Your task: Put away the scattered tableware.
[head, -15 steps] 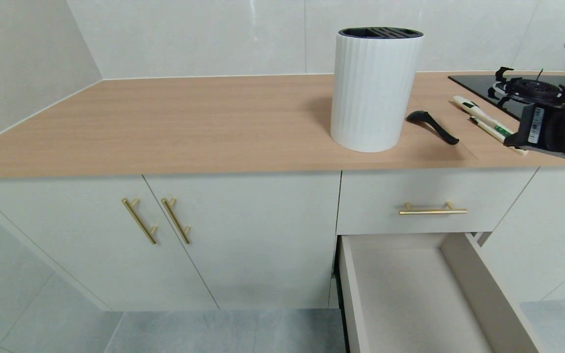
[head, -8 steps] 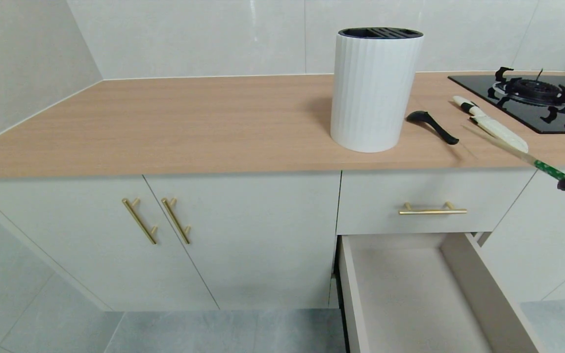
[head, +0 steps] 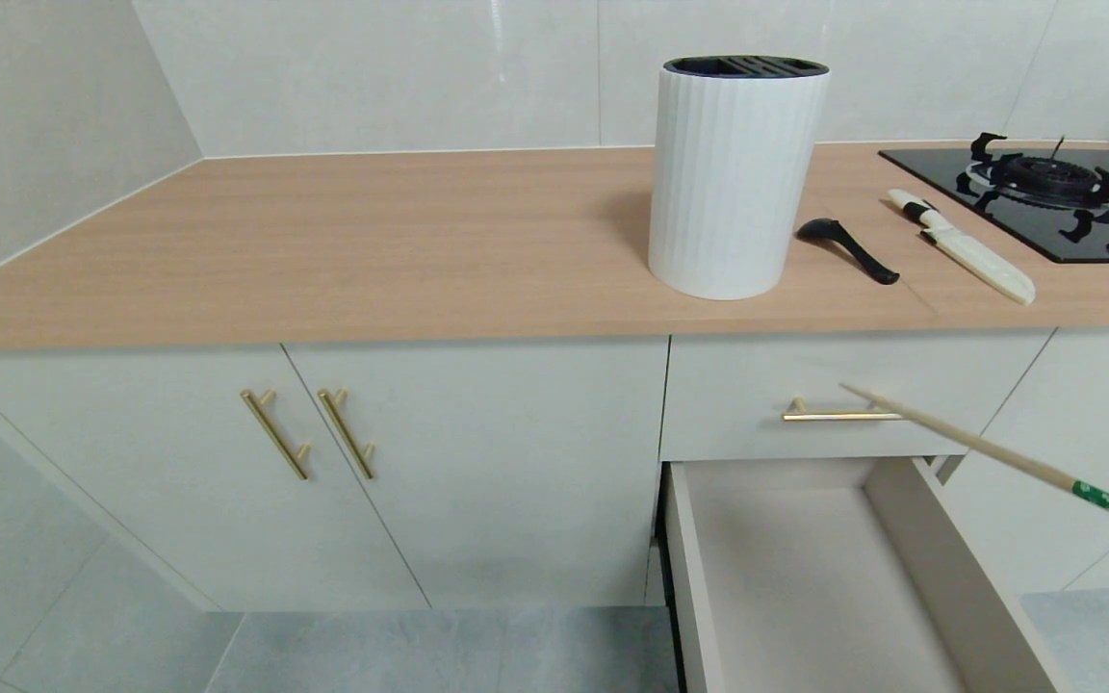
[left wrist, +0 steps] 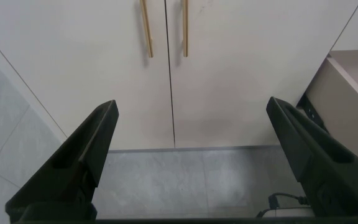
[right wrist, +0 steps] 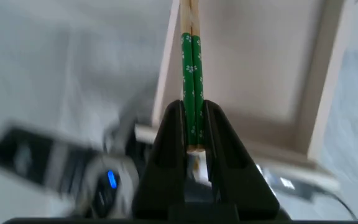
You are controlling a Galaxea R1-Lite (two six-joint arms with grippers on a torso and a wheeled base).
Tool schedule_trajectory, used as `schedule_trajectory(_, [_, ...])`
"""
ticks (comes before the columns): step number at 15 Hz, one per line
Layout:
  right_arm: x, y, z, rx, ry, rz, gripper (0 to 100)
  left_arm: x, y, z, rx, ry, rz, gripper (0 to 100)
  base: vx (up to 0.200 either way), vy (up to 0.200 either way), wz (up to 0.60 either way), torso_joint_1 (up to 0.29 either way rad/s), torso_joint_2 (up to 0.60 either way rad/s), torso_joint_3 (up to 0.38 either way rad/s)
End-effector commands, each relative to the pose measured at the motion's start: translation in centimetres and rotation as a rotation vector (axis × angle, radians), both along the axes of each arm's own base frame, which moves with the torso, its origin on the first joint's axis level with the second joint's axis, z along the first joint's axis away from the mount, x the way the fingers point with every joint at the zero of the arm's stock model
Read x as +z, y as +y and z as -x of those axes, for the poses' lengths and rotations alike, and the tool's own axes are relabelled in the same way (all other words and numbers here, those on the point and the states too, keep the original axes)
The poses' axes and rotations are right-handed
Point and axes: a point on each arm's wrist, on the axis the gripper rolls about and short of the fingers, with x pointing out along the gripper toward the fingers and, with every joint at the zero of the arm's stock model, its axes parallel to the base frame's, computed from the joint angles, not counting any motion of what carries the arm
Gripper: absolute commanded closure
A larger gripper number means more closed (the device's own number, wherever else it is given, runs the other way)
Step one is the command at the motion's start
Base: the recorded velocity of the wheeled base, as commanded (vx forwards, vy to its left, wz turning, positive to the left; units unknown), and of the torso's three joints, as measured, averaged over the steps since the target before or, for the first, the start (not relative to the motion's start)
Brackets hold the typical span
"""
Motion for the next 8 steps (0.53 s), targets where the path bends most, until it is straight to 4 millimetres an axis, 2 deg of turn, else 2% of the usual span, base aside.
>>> schedule_trajectory(1, [-0.8,0.6,-0.4,0.048,0.053,0.033,100,0.0,0.0,0.0,0.0,0.0,0.0,0,0.0,0.0,0.0,0.0,0.0,0.0])
schedule_trajectory(5, [-5.4,2.8,-5.0,0.058,0.327,0.151,100,0.0,0.0,0.0,0.0,0.0,0.0,0,0.0,0.0,0.0,0.0,0.0,0.0])
schedule_trajectory(6, [-7.1,3.5,-6.4,0.062,0.419,0.185,100,0.0,0.0,0.0,0.0,0.0,0.0,0,0.0,0.0,0.0,0.0,0.0,0.0])
schedule_trajectory(8, [-8.2,4.1,-7.9,0.061,0.483,0.199,100,0.0,0.0,0.0,0.0,0.0,0.0,0,0.0,0.0,0.0,0.0,0.0,0.0])
